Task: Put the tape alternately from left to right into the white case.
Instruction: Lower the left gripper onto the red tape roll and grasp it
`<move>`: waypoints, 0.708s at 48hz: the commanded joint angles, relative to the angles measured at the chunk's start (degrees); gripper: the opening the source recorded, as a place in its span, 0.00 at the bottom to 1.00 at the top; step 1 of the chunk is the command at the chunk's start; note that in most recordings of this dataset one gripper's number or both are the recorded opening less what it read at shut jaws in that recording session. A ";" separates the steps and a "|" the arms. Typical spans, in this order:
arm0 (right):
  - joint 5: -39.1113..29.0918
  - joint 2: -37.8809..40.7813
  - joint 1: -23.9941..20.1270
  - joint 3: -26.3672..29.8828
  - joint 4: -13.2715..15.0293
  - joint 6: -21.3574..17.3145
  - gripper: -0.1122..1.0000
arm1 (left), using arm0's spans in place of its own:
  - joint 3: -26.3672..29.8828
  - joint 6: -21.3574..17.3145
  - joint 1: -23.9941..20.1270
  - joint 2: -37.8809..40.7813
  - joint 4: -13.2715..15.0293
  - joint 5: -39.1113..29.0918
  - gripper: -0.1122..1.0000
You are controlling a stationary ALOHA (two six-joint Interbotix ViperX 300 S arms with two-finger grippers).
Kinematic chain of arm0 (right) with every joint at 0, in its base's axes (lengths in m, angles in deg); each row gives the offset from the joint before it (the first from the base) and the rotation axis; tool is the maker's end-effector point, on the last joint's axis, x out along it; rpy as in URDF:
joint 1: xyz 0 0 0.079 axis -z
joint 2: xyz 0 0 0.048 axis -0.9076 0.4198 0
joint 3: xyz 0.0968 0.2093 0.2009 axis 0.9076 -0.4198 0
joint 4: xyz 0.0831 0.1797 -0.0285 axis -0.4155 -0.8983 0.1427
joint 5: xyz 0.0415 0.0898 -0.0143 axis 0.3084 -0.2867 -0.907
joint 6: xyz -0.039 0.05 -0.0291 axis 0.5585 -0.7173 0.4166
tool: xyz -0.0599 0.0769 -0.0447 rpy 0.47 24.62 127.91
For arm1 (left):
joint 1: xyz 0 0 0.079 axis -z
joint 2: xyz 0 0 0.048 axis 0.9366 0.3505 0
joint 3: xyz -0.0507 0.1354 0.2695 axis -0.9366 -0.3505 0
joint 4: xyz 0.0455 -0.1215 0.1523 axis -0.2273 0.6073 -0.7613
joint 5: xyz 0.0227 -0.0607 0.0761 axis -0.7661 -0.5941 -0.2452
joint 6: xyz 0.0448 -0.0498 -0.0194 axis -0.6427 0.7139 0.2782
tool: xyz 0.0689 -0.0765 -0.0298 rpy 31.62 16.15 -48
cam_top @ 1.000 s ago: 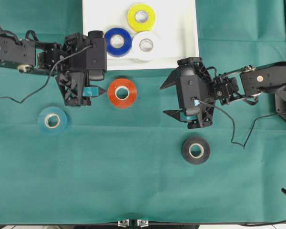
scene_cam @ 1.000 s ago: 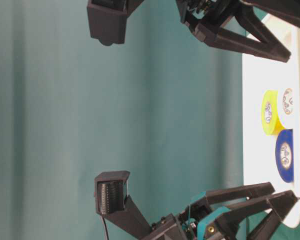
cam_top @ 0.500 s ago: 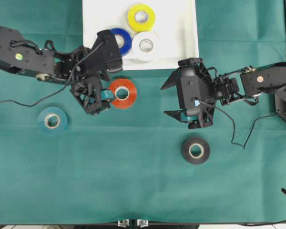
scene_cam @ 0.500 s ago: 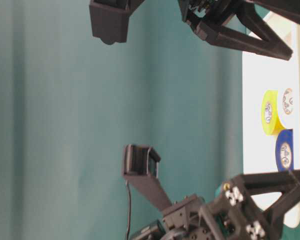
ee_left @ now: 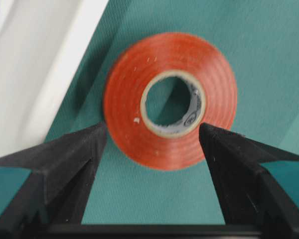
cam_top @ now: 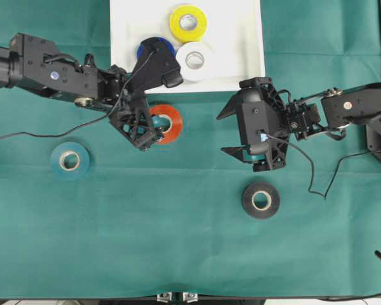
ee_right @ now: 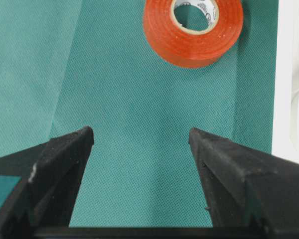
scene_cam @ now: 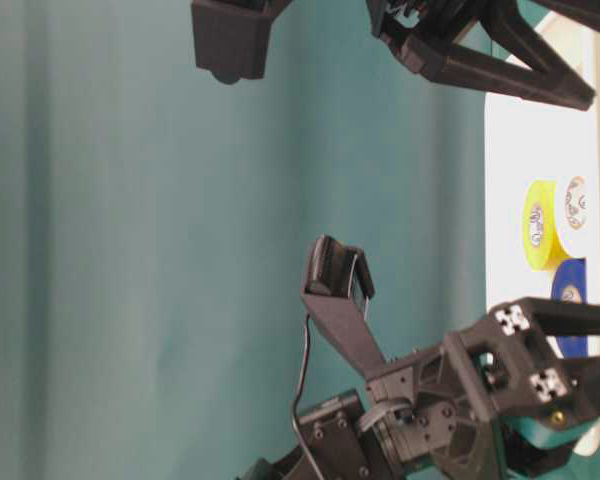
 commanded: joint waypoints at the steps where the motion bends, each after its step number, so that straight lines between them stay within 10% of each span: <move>1: 0.44 -1.23 -0.18 0.35 -0.09 0.00 0.86 | 1.14 0.18 -0.18 -0.26 0.09 0.00 0.92; 34: 0.53 -1.23 -0.18 0.00 -0.09 0.00 0.86 | 1.67 0.44 -1.23 2.90 0.00 0.00 0.91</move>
